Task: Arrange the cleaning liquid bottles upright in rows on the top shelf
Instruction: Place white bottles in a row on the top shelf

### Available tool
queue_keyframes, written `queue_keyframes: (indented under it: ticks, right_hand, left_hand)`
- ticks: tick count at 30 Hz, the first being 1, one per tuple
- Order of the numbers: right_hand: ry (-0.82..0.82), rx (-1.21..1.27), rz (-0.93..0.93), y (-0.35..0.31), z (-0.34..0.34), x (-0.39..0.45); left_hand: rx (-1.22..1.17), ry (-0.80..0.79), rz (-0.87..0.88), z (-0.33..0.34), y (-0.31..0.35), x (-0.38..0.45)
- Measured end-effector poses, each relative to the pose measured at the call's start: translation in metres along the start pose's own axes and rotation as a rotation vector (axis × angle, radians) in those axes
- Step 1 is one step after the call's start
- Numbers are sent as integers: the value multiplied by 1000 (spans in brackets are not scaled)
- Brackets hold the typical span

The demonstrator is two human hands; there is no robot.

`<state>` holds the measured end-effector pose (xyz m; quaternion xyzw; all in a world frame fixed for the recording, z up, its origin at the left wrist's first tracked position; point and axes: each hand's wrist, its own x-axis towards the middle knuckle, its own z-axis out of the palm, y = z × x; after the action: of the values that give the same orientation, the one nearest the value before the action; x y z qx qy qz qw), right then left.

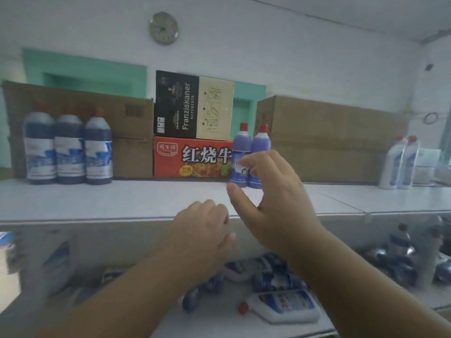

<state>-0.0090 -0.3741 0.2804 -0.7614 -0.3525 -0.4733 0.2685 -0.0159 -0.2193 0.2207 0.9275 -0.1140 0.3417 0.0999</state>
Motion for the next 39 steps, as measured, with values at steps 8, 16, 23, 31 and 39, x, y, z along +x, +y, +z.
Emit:
queue_keyframes:
  ticks: [8,16,23,31,39]
  right_hand:
    - [-125,-24,92,37,-54,-93]
    - [-241,-127,330,109,-52,-152]
    - [-259,-206,455,174,-29,-171]
    - [-398,-168,662,267,-11,-206]
    - [-436,24,670,375,38,-202]
  left_hand:
    - [-34,-167,6,64,64,-49]
    - [-64,-433,40,173,81,-43]
    - [-148,-583,35,259,83,6]
    - [140,-866,-156,342,90,22]
    - [293,-907,-258,360,110,32]
